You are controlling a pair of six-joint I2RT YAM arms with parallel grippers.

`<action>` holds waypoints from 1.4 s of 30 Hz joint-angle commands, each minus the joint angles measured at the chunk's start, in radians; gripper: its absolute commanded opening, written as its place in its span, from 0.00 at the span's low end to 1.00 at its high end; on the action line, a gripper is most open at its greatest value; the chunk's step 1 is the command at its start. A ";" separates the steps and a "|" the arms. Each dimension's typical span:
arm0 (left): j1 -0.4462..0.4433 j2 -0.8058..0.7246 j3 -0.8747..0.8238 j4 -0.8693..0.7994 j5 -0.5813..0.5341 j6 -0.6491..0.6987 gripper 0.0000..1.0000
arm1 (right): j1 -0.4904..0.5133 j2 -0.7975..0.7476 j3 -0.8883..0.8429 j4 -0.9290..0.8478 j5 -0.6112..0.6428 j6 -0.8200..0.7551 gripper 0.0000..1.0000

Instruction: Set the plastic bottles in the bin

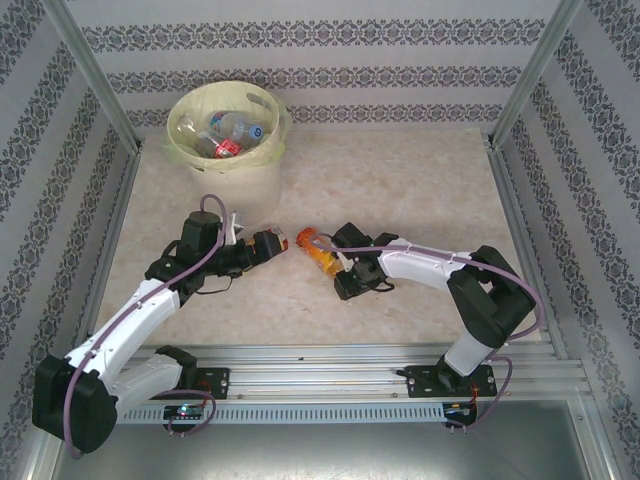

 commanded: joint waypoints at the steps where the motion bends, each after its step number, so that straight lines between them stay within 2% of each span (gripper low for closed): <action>1: -0.011 -0.006 -0.021 0.110 0.038 -0.026 1.00 | 0.005 -0.011 0.010 0.018 0.011 -0.001 0.36; 5: -0.014 0.008 -0.033 0.150 0.035 -0.043 1.00 | 0.004 -0.059 -0.023 0.048 -0.016 0.019 0.27; 10: -0.048 0.046 -0.053 0.244 0.004 -0.078 1.00 | 0.004 -0.132 -0.049 0.067 -0.069 0.050 0.23; 21: -0.108 0.171 -0.047 0.484 -0.045 -0.134 1.00 | 0.006 -0.258 -0.047 0.067 -0.187 0.109 0.22; 30: -0.141 0.304 0.014 0.583 -0.033 -0.163 1.00 | 0.018 -0.318 -0.014 0.066 -0.236 0.129 0.22; 38: -0.152 0.367 0.043 0.662 -0.005 -0.200 0.93 | 0.039 -0.332 0.000 0.067 -0.242 0.135 0.22; 42: -0.156 0.377 0.051 0.668 0.001 -0.207 0.81 | 0.044 -0.333 0.000 0.072 -0.240 0.137 0.22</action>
